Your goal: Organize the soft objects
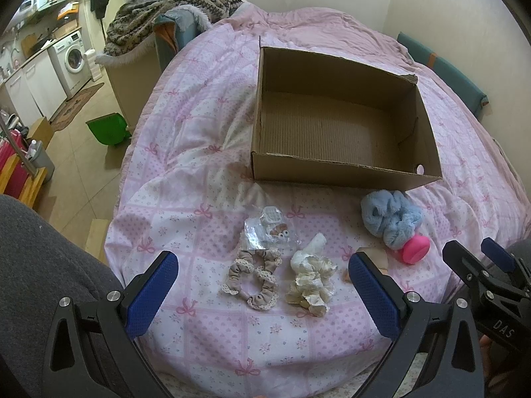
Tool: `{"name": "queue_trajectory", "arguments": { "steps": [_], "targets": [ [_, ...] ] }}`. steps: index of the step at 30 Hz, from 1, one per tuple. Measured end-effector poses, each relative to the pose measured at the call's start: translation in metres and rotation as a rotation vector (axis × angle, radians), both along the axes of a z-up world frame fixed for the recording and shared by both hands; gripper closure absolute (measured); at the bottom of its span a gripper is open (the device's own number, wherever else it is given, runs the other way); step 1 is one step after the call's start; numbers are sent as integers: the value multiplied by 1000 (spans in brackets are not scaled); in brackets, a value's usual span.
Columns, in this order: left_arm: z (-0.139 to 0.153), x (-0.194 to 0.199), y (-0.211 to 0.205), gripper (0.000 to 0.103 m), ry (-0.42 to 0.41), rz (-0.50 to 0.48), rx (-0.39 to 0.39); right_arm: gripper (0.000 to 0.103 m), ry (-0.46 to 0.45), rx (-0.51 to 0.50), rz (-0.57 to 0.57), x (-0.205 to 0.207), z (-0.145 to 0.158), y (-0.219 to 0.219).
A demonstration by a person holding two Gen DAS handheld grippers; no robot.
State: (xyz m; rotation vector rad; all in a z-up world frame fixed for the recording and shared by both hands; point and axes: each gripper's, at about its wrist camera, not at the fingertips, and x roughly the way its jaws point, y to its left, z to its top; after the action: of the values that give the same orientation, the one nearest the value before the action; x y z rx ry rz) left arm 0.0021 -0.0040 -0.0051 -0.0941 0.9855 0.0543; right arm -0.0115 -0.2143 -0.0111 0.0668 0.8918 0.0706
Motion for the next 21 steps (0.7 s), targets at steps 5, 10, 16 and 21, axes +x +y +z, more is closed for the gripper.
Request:
{"name": "queue_trajectory", "arguments": {
  "steps": [5, 10, 16, 21],
  "targets": [
    [1, 0, 1, 0, 1, 2, -1, 0, 0, 4, -4, 0, -2, -1],
    [0, 0, 2, 0, 0, 1, -1, 0, 0, 3, -3, 0, -1, -1],
    [0, 0, 2, 0, 2, 2, -1, 0, 2, 5, -3, 0, -2, -2],
    [0, 0, 2, 0, 1, 2, -1, 0, 2, 4, -3, 1, -2, -2]
  ]
}}
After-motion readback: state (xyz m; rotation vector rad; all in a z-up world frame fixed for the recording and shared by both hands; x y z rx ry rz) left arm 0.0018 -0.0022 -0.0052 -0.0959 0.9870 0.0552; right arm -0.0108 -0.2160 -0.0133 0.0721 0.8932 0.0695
